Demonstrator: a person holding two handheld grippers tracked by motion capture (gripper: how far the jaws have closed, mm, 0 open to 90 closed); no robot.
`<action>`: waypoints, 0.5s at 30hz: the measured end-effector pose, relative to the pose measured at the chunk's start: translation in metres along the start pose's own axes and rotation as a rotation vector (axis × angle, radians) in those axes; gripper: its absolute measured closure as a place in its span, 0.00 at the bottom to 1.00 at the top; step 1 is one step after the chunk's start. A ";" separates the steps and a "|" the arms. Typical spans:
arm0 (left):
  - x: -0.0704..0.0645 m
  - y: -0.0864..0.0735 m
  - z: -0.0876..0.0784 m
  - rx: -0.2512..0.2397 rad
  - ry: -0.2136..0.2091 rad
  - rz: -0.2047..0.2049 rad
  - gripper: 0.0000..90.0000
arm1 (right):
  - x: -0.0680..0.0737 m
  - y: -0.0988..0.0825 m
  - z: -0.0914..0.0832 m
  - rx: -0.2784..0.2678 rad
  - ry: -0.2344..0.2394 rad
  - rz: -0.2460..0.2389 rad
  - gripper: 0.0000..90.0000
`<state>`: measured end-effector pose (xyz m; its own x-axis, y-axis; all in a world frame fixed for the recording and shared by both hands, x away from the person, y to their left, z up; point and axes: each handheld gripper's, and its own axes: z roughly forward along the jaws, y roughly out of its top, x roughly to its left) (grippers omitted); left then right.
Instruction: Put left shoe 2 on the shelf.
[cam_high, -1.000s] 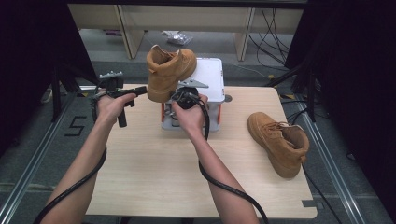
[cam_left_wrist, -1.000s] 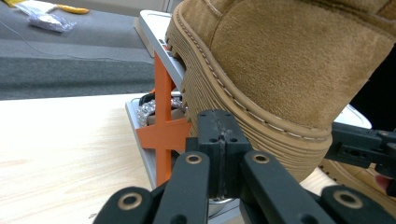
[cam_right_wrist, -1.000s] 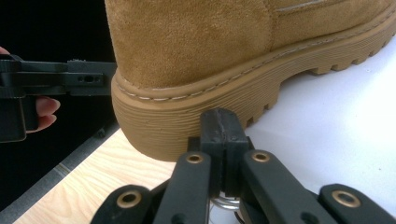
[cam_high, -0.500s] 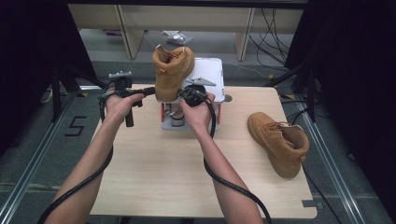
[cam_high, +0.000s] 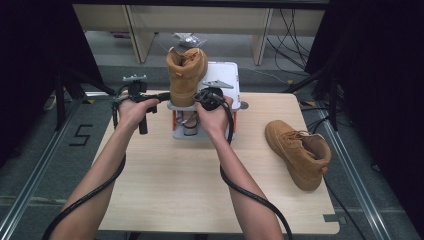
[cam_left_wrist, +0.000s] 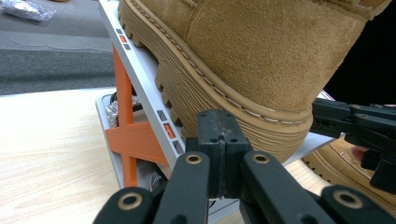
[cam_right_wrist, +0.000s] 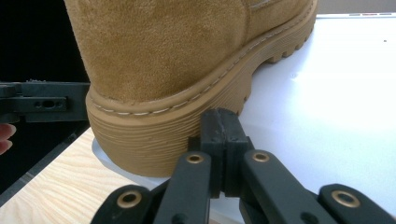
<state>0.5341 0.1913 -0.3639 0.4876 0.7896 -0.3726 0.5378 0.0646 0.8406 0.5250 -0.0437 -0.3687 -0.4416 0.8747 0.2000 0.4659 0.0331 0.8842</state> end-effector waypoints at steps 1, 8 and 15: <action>0.000 0.000 0.000 -0.002 -0.005 -0.001 1.00 | 0.000 0.000 0.000 0.000 -0.006 -0.006 1.00; -0.001 -0.002 -0.006 -0.038 0.009 0.022 0.93 | -0.003 -0.003 -0.003 -0.012 -0.017 -0.017 0.92; 0.005 -0.013 -0.030 -0.108 0.029 0.037 0.80 | -0.015 -0.004 -0.020 -0.021 -0.037 -0.016 0.74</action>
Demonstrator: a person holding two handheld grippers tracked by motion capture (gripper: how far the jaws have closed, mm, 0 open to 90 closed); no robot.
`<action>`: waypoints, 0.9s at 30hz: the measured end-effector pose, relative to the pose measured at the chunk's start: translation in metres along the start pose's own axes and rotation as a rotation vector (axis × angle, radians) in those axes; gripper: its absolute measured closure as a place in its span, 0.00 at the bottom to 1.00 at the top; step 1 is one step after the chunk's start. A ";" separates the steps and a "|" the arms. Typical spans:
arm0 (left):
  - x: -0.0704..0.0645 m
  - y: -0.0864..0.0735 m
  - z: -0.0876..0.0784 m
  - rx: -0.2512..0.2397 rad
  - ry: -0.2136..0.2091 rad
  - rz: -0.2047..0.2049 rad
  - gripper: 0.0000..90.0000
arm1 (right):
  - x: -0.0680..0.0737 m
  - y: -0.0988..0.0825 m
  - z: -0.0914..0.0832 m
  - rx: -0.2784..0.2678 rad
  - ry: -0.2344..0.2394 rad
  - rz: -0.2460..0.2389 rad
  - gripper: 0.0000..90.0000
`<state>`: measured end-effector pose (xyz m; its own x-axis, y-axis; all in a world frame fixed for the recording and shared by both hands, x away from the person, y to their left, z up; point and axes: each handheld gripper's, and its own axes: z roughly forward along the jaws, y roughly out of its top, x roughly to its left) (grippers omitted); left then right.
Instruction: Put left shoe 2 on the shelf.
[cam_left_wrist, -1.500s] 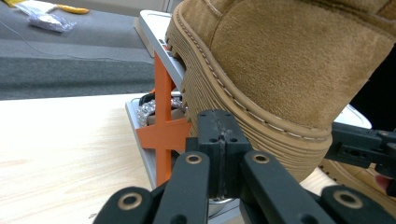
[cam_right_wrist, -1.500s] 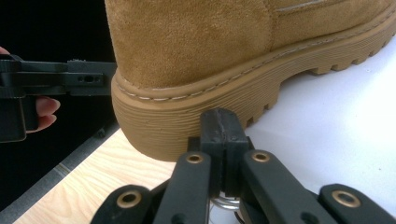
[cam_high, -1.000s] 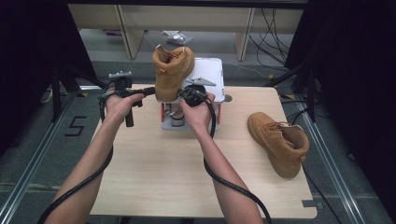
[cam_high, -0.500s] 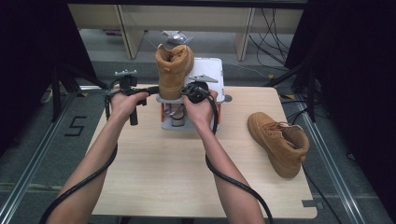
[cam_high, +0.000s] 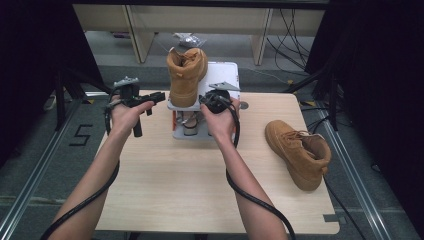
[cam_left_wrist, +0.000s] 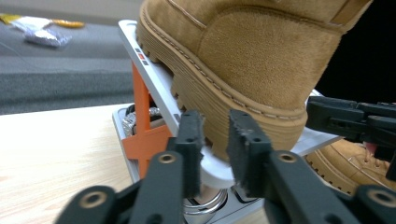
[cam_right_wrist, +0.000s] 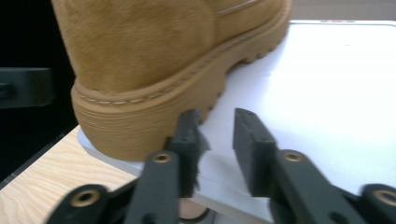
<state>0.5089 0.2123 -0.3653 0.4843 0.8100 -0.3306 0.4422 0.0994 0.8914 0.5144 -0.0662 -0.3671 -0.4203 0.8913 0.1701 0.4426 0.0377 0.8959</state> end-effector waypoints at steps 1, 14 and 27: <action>0.001 -0.002 -0.003 -0.005 0.003 -0.002 0.79 | -0.003 0.000 -0.003 -0.002 0.001 -0.004 0.73; 0.015 -0.069 -0.052 -0.045 0.064 0.029 0.70 | -0.035 -0.001 -0.051 -0.029 -0.042 -0.022 0.59; 0.020 -0.113 -0.069 -0.041 0.110 0.020 0.67 | -0.089 -0.033 -0.098 0.056 -0.135 0.016 0.53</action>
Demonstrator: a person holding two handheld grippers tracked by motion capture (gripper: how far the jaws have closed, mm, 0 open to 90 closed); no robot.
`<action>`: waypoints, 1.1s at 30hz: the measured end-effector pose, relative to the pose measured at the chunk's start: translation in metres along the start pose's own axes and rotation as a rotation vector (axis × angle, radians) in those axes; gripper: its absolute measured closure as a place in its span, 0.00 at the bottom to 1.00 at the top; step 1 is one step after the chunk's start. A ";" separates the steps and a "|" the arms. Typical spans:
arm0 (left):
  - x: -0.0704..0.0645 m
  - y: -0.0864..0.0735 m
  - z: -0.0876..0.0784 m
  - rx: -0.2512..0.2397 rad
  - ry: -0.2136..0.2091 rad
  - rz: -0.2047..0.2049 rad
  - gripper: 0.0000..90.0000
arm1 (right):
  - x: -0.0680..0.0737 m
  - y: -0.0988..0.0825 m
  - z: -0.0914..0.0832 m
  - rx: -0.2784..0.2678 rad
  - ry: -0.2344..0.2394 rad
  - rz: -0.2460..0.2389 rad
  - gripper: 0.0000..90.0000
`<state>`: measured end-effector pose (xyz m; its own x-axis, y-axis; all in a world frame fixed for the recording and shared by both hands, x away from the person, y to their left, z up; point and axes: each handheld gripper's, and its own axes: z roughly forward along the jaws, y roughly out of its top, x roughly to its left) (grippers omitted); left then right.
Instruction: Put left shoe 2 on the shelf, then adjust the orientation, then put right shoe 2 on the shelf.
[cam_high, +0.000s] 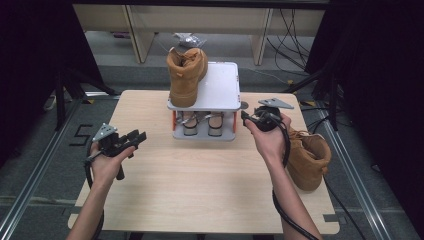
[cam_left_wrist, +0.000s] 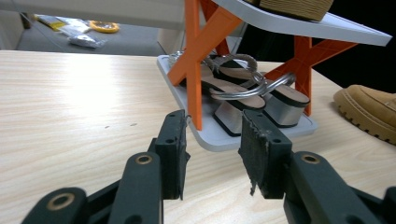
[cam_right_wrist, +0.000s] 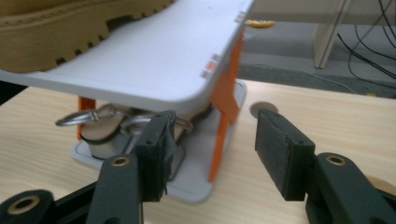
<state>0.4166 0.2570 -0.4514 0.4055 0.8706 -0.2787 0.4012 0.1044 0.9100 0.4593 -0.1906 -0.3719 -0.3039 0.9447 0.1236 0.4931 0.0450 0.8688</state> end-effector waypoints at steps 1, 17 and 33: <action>0.000 -0.001 -0.001 -0.002 -0.001 -0.001 0.67 | -0.006 -0.003 -0.003 -0.004 0.001 -0.022 0.53; -0.007 -0.006 -0.007 -0.019 -0.004 -0.012 0.65 | -0.032 -0.037 -0.038 0.008 -0.022 0.061 0.50; -0.009 -0.010 -0.007 -0.010 0.001 -0.026 0.64 | -0.048 -0.039 -0.056 0.051 -0.044 0.044 0.55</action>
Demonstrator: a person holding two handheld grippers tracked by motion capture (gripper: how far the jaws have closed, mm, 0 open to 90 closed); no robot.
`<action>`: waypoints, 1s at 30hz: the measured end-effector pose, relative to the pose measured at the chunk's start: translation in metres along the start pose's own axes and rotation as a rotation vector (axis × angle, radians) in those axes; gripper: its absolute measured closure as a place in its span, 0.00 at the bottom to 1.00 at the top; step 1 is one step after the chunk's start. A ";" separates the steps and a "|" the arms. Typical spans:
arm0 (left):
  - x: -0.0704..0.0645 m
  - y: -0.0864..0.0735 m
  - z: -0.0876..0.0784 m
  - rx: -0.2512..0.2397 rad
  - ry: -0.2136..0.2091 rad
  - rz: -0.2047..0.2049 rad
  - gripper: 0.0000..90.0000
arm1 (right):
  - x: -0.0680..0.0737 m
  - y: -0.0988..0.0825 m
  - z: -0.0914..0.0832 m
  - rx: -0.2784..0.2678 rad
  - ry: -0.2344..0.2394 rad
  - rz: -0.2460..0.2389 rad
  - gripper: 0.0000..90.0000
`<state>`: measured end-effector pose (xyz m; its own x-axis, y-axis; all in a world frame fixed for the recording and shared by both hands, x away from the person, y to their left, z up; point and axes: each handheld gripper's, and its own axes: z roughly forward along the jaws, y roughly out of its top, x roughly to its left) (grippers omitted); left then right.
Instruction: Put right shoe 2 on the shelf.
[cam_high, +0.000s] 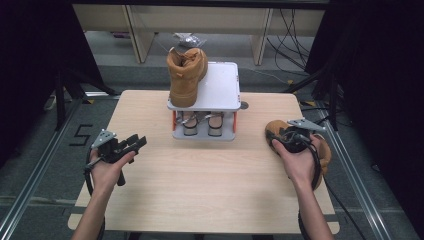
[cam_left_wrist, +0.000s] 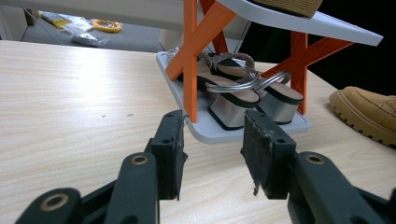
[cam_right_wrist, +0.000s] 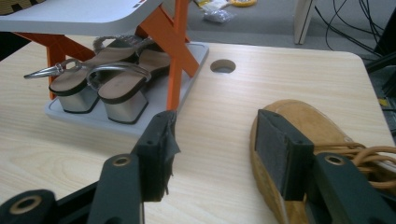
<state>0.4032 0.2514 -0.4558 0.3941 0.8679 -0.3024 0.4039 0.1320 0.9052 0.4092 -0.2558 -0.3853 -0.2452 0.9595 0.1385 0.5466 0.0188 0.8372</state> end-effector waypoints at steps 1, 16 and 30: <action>0.000 0.000 0.000 0.005 0.001 0.000 0.64 | -0.006 0.002 -0.001 -0.009 0.011 -0.040 0.55; -0.003 -0.001 -0.001 0.000 -0.022 0.005 0.64 | -0.051 0.024 -0.047 -0.008 -0.109 -0.004 0.58; 0.000 0.000 -0.003 -0.005 -0.024 -0.008 0.64 | -0.103 0.006 -0.069 0.244 -0.198 0.049 0.58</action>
<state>0.4002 0.2525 -0.4552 0.4109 0.8551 -0.3164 0.4032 0.1408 0.9042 0.3822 -0.3742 -0.3579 -0.0657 0.9966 0.0498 0.7355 0.0147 0.6774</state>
